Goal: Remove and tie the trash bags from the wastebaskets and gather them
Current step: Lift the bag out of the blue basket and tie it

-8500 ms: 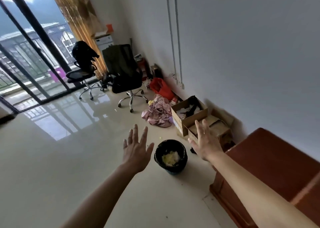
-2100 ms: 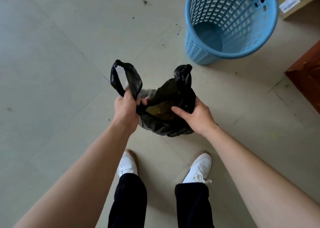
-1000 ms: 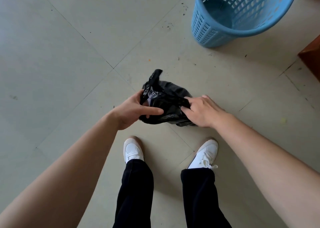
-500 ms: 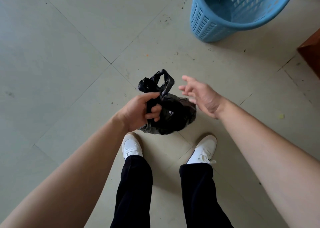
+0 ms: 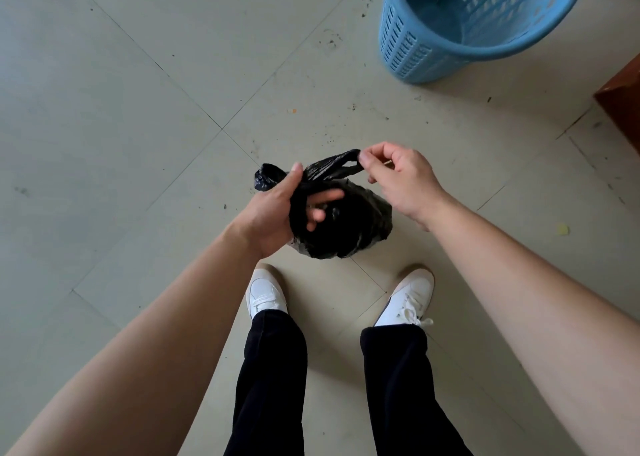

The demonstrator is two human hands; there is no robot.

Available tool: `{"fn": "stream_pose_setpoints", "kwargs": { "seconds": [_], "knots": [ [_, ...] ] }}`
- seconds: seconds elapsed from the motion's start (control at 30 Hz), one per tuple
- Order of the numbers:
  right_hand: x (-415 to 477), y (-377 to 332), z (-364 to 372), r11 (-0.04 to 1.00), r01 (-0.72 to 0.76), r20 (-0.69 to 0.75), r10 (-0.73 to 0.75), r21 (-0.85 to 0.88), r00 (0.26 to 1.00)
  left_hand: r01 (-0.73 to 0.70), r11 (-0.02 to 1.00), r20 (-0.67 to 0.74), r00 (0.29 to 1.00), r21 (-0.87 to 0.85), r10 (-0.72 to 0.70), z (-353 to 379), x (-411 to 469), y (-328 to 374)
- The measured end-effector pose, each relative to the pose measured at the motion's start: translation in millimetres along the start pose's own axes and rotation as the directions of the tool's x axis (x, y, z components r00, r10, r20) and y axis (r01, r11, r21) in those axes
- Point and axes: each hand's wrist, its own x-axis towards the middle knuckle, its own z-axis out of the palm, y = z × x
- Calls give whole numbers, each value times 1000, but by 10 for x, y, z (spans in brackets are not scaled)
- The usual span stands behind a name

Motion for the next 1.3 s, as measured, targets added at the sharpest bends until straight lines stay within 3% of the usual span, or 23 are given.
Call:
{"fn": "stream_pose_setpoints", "kwargs": {
  "seconds": [0.1, 0.17, 0.23, 0.3, 0.37, 0.43, 0.5, 0.57, 0.67, 0.8, 0.93, 1.03, 1.1, 1.17, 1.23, 1.3],
  "knots": [
    [-196, 153, 11, 998, -40, 99, 35, 46, 994, -84, 979, -103, 993, -185, 66, -31, 26, 23],
    [-291, 280, 76, 995, -85, 256, 94, -46, 962, -113, 969, -122, 989, -218, 88, -11, 26, 38],
    [-313, 364, 153, 976, -123, 313, 175, -179, 934, -88, 977, -63, 995, -194, 78, 30, 14, 27],
    [-277, 397, 216, 917, -53, 166, 128, -396, 978, -35, 994, 3, 999, -100, 35, 83, -20, 18],
    [-236, 397, 274, 829, 74, -31, -109, -554, 994, -26, 1000, 35, 999, 14, 26, 119, -62, 40],
    [-200, 388, 343, 825, 224, -125, -332, -519, 935, -59, 993, 77, 996, 104, 52, 142, -100, 94],
    [-145, 353, 383, 847, 270, -166, -380, -458, 910, -93, 970, 126, 990, 223, 65, 164, -141, 167],
    [-63, 292, 371, 840, 245, -143, -352, -483, 925, -120, 934, 164, 984, 337, 68, 143, -153, 223],
    [83, 247, 281, 787, 296, 40, -327, -541, 944, -149, 880, 163, 983, 450, 83, 32, -132, 250],
    [146, 291, 155, 840, 233, 147, -184, -490, 972, -144, 717, -92, 956, 682, 280, -11, -43, 156],
    [56, 426, 220, 866, 186, 190, -108, -465, 976, -147, 903, -378, 872, 405, 311, -5, 32, 30],
    [-15, 514, 287, 902, 95, 185, -17, -421, 983, -223, 974, -482, 851, 26, 208, 42, 63, -52],
    [-70, 519, 311, 922, 42, 247, 59, -386, 967, -254, 934, -504, 858, -251, 98, 93, 78, -61],
    [-104, 525, 334, 934, -40, 350, 172, -355, 921, -276, 867, -493, 869, -416, 40, 97, 102, -65],
    [-119, 500, 367, 928, -141, 417, 286, -344, 863, -288, 838, -485, 874, -463, 33, 84, 127, -84],
    [-103, 460, 364, 937, -259, 388, 335, -235, 858, -279, 852, -463, 885, -443, 49, 71, 133, -109]
  ]
}}
